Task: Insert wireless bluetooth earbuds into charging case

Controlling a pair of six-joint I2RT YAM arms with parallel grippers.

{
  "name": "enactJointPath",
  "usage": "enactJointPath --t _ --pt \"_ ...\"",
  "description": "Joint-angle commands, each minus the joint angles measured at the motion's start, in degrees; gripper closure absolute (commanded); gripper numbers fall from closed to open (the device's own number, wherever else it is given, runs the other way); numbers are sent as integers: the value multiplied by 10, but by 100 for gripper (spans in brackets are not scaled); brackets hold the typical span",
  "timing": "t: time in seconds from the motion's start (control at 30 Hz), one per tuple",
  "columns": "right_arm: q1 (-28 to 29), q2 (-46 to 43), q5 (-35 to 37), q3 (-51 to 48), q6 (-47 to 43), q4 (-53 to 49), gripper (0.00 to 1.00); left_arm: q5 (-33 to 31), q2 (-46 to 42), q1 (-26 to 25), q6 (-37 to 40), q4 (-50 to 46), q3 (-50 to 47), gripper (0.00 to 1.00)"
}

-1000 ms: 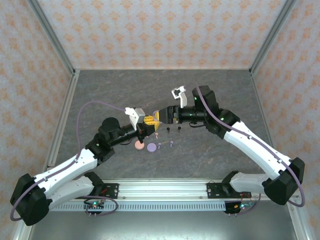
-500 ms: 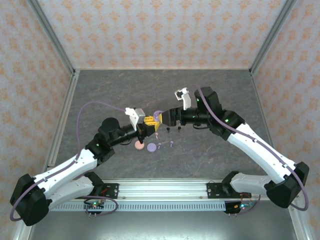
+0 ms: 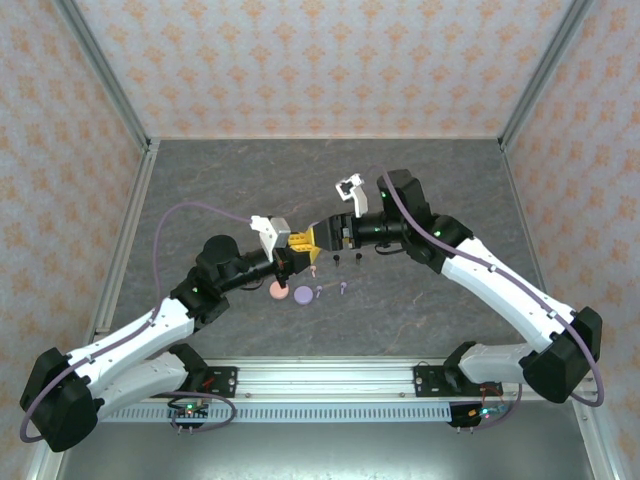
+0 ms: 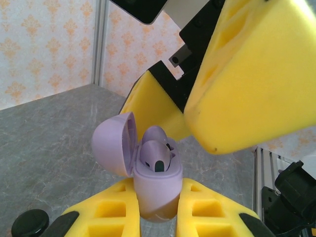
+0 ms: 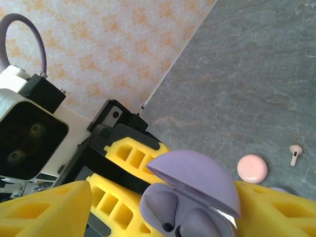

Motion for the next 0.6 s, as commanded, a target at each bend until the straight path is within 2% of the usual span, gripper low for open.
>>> enactJointPath --t 0.0,0.23,0.4,0.57 --pt "-1 -12 -25 20 6 53 26 14 -4 -6 10 20 13 100" --pt "-1 -35 -10 2 -10 72 27 10 -3 -7 14 13 12 100" --pt "-1 -85 -4 -30 -12 103 27 5 1 -7 14 14 10 100" --pt "-1 -101 26 -38 -29 64 27 -4 2 -7 12 17 10 100"
